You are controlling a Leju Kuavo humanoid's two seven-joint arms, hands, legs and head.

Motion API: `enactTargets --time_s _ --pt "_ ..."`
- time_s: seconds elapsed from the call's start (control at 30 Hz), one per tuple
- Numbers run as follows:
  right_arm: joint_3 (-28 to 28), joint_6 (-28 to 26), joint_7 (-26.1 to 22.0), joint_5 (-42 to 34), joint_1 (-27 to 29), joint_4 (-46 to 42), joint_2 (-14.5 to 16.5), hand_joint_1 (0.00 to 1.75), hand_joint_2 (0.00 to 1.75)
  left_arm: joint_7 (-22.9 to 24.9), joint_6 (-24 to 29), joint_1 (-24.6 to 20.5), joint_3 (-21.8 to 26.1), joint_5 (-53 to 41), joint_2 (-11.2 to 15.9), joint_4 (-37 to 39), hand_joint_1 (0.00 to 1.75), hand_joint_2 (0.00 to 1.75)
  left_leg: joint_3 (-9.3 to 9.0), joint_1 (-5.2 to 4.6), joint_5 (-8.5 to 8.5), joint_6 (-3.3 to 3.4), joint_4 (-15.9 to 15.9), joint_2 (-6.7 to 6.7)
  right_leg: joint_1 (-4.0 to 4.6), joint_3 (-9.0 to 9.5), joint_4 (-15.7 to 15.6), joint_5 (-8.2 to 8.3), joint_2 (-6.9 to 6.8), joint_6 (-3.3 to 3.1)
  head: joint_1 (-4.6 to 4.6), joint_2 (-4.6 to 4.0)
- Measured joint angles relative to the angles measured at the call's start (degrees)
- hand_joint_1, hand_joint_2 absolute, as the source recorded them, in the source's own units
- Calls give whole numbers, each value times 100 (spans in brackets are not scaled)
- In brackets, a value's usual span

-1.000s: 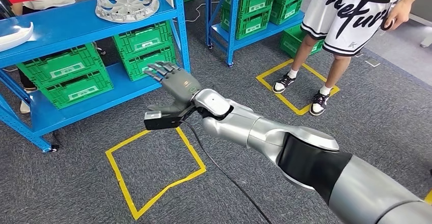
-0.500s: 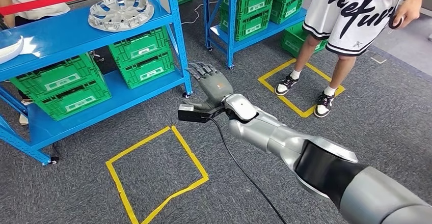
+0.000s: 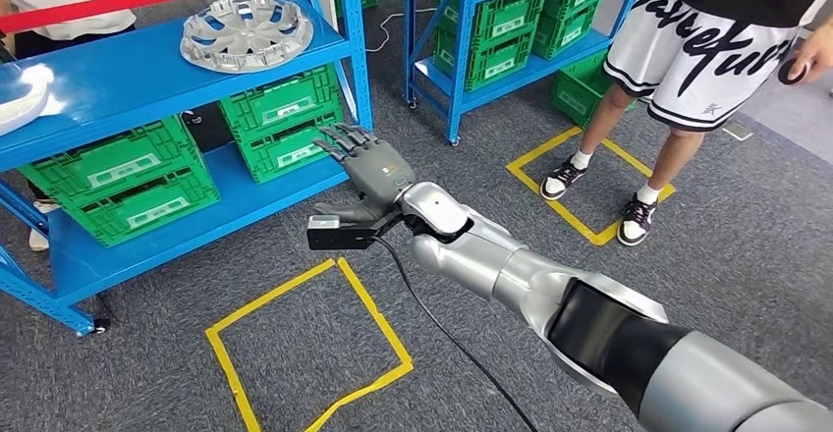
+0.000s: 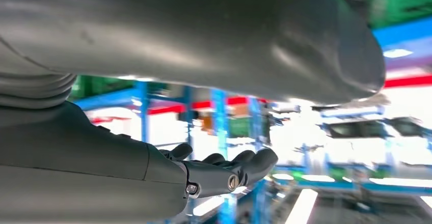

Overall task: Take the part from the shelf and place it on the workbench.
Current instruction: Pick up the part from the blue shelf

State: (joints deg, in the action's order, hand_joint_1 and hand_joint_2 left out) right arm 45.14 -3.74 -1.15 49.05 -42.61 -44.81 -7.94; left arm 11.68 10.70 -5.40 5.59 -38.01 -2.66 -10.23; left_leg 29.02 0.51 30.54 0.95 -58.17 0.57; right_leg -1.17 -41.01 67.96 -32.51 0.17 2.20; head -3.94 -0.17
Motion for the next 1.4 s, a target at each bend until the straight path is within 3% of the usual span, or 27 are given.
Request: enactTargets --time_s 0.03,0.07,0.1,0.13,0.2,0.27,0.3,0.37,0.4,0.43,0.47,0.5,0.57,0.6,0.63,0.7,0.77,0.83,0.9,0.93,0.97,1.0,1.07,1.13,1.27,1.33,1.4 --pt "40 28 -28 16 -53 35 126 0 0 -4 39 22 39 37 -3 3 0 0 -102 1 89 -29 -11 4 0 44 -354 381 -11 -12 2 0" --pt "84 53 -50 26 -98 68 233 0 0 -8 71 40 78 61 -5 5 0 0 -172 -2 172 -65 -8 11 7 91 -611 662 -23 -41 6 0" --pt "127 71 -70 28 -128 93 328 0 0 -4 96 58 111 75 -5 7 0 0 -224 -6 247 -108 15 17 22 129 -772 857 -30 -79 11 0" --pt "166 79 -84 22 -147 104 406 0 0 3 111 71 133 76 -5 8 0 0 -287 -11 283 -160 23 27 30 159 -841 919 -32 -126 17 0" --pt "208 79 -89 -18 -192 80 498 0 0 35 122 82 153 56 -5 1 0 0 -370 -7 281 -244 30 33 32 275 -864 831 -18 -227 15 0" --pt "225 73 -78 -72 -253 37 535 0 0 68 122 75 166 20 -7 -3 0 0 -249 2 244 -299 -301 14 18 436 -894 758 -17 -310 20 0" --pt "238 70 -69 -96 -264 8 543 0 0 80 121 69 175 5 -9 -3 0 0 -39 7 294 -317 -647 1 17 523 -906 704 -15 -339 26 0" --pt "277 67 -58 -124 -225 -41 548 0 0 89 120 67 189 -11 -19 0 0 0 507 4 573 -333 -1367 -15 28 683 -919 569 -8 -366 32 0" --pt "297 65 -52 -129 -186 -64 547 0 0 92 119 75 191 -15 -25 2 0 0 745 3 749 -330 -1567 -18 37 776 -922 490 0 -375 33 0" --pt "312 65 -51 -132 -152 -83 547 0 0 94 119 89 192 -16 -30 4 0 0 894 -1 842 -314 -1575 -18 47 879 -922 408 8 -384 33 0" --pt "322 64 -50 -136 -131 -98 547 0 0 95 119 103 193 -17 -33 7 0 0 969 -12 789 -283 -1421 -18 58 992 -924 324 16 -390 34 0" --pt "328 63 -49 -139 -120 -116 547 0 0 95 119 115 194 -17 -34 9 0 0 988 -29 554 -237 -1129 -18 70 1109 -927 237 22 -392 34 0" --pt "347 59 -37 -144 -104 -142 547 0 0 87 119 137 198 -17 -23 23 0 0 982 -92 -213 -120 -480 -1 90 1303 -930 76 42 -370 41 0" --pt "366 54 -13 -140 -88 -155 549 0 0 74 119 145 199 -18 -18 29 0 0 950 -121 -482 -79 -281 18 96 1371 -943 -7 56 -341 42 0" --pt "387 42 18 -133 -67 -170 551 0 0 62 119 154 202 -20 -14 33 0 0 920 -141 -622 -49 -178 36 100 1441 -931 -55 72 -308 45 0" --pt "418 1 105 -115 -45 -211 550 0 0 37 119 145 204 -40 -31 30 0 0 761 -134 -588 -8 -136 51 110 1520 -860 -74 85 -241 40 0" --pt "424 -45 161 -101 -54 -245 535 0 0 34 119 107 206 -78 -50 21 0 0 604 -106 -557 38 -78 44 114 1423 -560 -38 69 -193 27 0" --pt "428 -71 194 -89 -37 -259 498 0 0 58 116 61 208 -124 -61 15 0 0 485 -90 -486 74 -40 44 103 1003 46 -179 46 -138 16 0" --pt "432 -81 219 -87 36 -261 426 0 0 91 110 39 208 -167 -79 14 0 0 389 -80 -390 89 -28 57 86 479 572 -465 36 -86 11 0" --pt "433 -87 219 -88 83 -261 378 0 0 102 107 43 208 -181 -91 14 0 0 334 -74 -332 84 -28 66 77 292 633 -548 33 -71 9 0" --pt "433 -95 216 -89 124 -264 332 0 0 111 105 49 208 -193 -99 15 0 0 269 -68 -271 72 -29 75 70 188 527 -503 30 -62 8 0" --pt "433 -103 213 -90 157 -270 288 0 0 115 103 56 208 -202 -108 15 0 0 197 -60 -206 55 -31 81 64 148 291 -334 26 -60 7 0" --pt "433 -119 210 -90 201 -291 218 0 0 113 103 54 208 -220 -118 15 0 0 68 -56 -71 4 -42 81 60 236 -419 341 0 -66 12 0" --pt "434 -128 209 -89 249 -312 181 0 0 110 103 34 208 -228 -124 14 0 0 -11 -67 53 -67 -35 76 77 327 -803 717 -24 -126 18 0" --pt "435 -141 208 -95 292 -379 128 0 0 110 102 20 208 -233 -119 4 0 0 -48 -78 75 -208 -238 49 58 494 -845 698 3 -331 26 0" --pt "435 -141 206 -101 292 -403 115 0 0 111 88 -3 207 -246 -117 1 0 0 286 -63 161 -258 -774 14 50 596 -865 634 8 -389 43 0" --pt "435 -140 210 -102 319 -411 104 0 0 120 70 -21 206 -263 -122 1 0 0 791 -53 421 -296 -1433 -4 52 687 -869 541 8 -412 53 0"
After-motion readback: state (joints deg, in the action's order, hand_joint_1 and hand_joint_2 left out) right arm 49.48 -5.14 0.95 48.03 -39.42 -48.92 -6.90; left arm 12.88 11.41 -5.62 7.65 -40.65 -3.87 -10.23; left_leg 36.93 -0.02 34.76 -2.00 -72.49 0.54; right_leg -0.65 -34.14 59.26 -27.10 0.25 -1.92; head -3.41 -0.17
